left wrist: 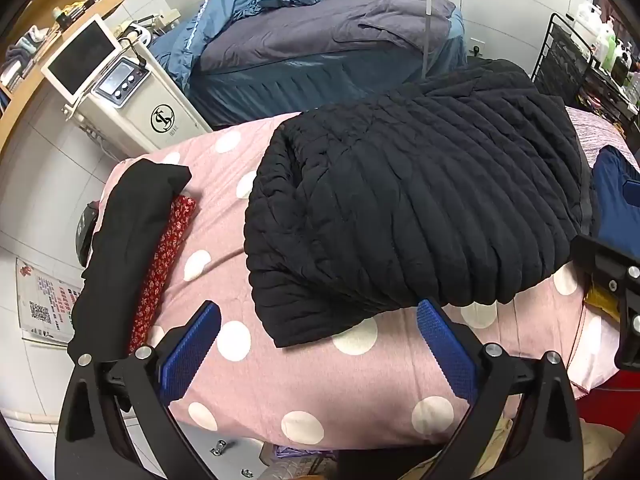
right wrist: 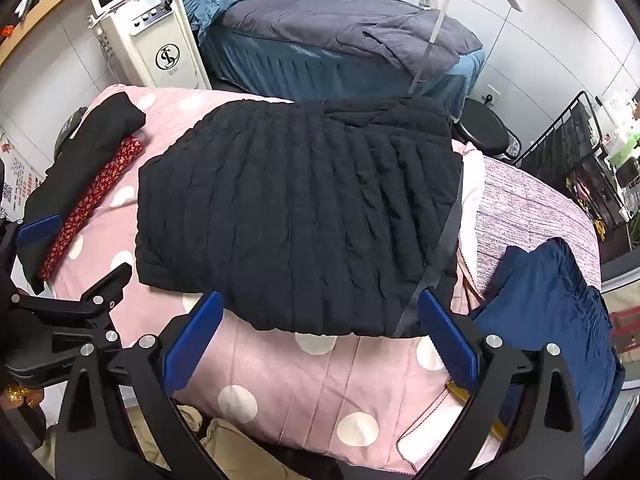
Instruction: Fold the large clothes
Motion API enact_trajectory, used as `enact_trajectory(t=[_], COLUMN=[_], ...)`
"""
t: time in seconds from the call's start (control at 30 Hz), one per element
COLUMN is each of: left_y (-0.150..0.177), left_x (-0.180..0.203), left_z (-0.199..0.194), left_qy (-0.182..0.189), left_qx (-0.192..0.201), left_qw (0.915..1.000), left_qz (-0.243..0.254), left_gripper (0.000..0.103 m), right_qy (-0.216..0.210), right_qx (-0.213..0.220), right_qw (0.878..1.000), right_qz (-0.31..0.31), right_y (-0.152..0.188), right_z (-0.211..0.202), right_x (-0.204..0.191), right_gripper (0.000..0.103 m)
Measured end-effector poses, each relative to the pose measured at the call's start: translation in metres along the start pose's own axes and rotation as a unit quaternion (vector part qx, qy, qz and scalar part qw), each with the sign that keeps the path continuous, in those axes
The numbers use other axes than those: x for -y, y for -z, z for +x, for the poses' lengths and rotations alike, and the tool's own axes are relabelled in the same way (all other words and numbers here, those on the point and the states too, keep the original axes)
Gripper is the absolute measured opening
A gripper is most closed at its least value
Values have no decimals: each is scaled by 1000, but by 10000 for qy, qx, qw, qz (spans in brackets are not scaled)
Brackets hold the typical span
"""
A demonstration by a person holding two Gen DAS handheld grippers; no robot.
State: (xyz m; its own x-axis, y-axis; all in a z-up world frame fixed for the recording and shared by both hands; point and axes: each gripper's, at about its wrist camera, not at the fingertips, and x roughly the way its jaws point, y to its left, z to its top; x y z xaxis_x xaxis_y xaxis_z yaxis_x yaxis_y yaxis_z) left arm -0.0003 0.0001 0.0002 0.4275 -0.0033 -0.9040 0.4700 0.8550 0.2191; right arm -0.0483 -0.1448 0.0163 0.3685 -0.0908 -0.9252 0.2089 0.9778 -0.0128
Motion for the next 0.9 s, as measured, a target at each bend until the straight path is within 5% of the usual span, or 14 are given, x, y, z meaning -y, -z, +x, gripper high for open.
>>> enact_trajectory(t=[0.9], left_y=[7], left_x=[1], left_z=[3], left_qy=[-21], left_qx=[-56], left_qw=[10000], left_qz=[10], left_gripper=[97], right_qy=[-68], right_qx=[-55], right_qw=[10000], right_qz=[-10], right_y=[6], right_z=[3], right_x=[-3], right_gripper=[96])
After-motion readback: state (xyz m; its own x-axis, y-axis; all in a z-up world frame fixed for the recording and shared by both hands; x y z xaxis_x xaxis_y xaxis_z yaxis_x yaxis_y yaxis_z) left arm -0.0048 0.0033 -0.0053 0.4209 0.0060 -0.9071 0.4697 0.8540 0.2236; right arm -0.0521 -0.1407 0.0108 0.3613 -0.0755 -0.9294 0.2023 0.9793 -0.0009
